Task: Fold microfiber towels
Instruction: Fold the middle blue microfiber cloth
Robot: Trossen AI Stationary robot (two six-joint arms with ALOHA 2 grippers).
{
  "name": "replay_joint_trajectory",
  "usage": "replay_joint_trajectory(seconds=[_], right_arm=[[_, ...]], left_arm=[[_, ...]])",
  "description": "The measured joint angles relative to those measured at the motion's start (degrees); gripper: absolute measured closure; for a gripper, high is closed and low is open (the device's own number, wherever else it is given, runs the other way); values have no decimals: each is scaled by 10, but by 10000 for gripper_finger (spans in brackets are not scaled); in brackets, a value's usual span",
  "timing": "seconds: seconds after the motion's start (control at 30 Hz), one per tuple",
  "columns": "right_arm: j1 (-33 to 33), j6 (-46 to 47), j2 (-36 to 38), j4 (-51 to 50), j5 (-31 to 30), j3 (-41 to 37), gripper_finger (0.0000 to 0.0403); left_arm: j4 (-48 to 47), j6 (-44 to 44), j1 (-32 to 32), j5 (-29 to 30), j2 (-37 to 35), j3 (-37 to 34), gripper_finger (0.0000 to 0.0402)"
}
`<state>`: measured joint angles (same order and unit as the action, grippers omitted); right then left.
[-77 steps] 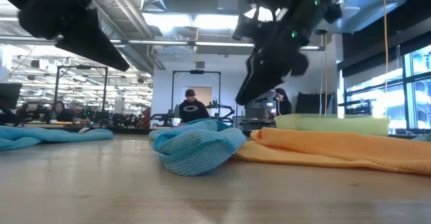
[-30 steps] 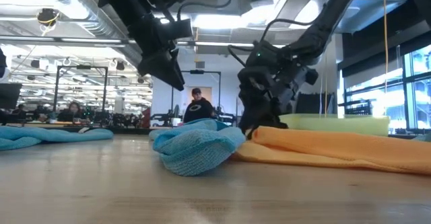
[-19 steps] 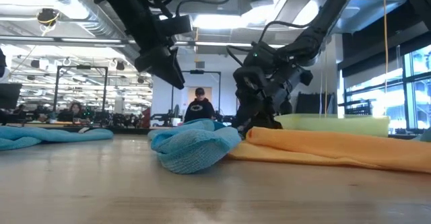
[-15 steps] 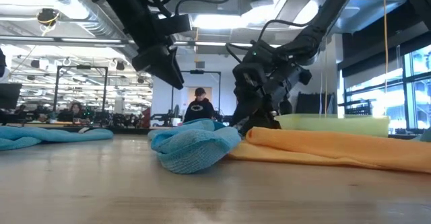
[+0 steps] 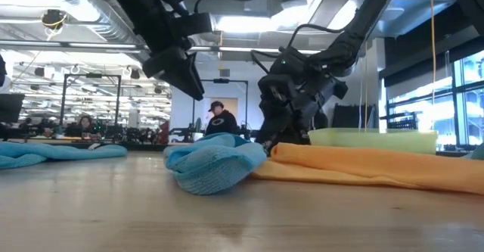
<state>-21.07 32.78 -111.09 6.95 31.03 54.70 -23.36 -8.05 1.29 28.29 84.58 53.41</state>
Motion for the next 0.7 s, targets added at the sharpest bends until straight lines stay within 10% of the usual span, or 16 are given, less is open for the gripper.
replay_joint_trajectory(seconds=[0.7], right_arm=[[16,-63,0,-5,37,35,395]], left_arm=[[-7,0,2,2,0,0,249]])
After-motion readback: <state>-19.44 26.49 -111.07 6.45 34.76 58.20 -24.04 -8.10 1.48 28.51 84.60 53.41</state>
